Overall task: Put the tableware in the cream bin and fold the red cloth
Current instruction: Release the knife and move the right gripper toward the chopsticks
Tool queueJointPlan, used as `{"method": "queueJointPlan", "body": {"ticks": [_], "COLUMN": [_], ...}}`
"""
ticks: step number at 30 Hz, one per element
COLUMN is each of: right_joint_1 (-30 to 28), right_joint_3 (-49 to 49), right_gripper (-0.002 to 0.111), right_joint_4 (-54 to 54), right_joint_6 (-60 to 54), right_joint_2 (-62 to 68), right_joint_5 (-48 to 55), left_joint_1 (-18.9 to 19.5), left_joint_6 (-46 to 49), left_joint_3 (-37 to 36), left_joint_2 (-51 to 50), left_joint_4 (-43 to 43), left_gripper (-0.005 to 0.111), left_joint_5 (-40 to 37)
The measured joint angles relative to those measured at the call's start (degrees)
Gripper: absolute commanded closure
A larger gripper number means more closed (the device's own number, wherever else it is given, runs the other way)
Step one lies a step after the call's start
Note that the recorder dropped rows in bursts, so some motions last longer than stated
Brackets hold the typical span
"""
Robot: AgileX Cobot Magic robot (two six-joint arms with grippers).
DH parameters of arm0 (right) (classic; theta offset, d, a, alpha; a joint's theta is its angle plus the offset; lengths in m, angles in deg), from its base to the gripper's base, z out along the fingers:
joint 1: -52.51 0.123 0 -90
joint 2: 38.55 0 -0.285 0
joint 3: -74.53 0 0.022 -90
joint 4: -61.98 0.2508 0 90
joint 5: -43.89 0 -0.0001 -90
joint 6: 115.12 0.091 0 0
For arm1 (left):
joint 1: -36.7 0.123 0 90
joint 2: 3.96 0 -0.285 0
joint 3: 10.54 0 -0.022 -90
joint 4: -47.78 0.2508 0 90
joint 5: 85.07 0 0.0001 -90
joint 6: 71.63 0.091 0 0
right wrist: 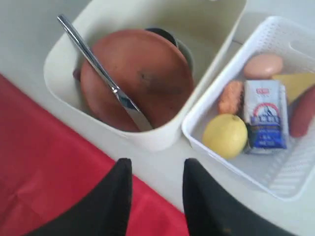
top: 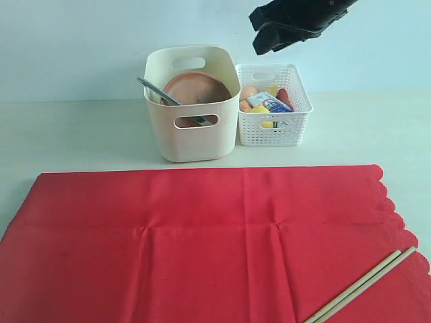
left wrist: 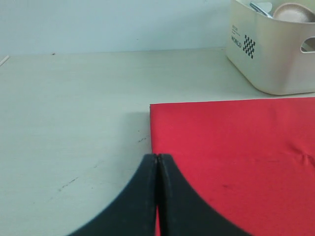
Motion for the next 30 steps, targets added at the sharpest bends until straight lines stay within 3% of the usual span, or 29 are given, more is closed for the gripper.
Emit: {"method": "queueJointPlan", "body": {"ticks": [8,20,30], "right_joint_1": [-0.10,-0.10,-0.10], "right_joint_3": [14.28,32.58,46.60], "right_gripper": [0.076,0.076,0.076], "right_joint_4": [-10.10,-11.08,-4.64], "right_joint_6": [6.19,6.53,3.88], "right_joint_2": [-13.63,-24.21,-25.84], "right_joint_5": [6.26,14.64,3.67], "left_joint_1": [0.00,0.00,0.00], "left_joint_6": [0.00,0.00,0.00], "left_joint_3": [0.00,0.00,0.00], "left_joint_2": [0.00,0.00,0.00], "left_joint_4": [0.00,0.00,0.00], "left_gripper": [0.107,0.107,0.107], "left_joint_5": [0.00,0.00,0.00]}}
